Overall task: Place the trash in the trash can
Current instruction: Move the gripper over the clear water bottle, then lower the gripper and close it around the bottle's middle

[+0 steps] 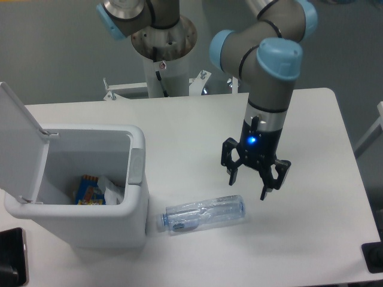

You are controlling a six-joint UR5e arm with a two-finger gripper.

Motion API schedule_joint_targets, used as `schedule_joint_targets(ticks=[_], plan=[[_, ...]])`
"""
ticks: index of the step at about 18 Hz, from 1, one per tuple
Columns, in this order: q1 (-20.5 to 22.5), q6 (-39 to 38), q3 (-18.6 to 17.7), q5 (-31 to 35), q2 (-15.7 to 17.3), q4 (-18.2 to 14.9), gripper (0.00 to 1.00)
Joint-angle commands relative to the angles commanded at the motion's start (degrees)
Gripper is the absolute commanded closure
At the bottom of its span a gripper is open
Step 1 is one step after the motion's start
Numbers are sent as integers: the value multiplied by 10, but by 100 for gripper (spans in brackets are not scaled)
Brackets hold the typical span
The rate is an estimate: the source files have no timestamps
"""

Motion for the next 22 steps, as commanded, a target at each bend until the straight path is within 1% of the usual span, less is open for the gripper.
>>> schedule_joint_targets(ticks=[2, 5, 9, 12, 16, 20, 22], plan=[[-11, 9, -16, 2, -8, 0, 0], [-25, 9, -18, 2, -24, 1, 0], [-32, 20, -17, 2, -38, 0, 0], [-60, 48, -20, 33, -54, 1, 0], [-81, 48, -22, 53, -65, 2, 0], [-84, 48, -33, 45, -68, 11, 0], [-88, 47, -32, 46, -73, 18, 0]])
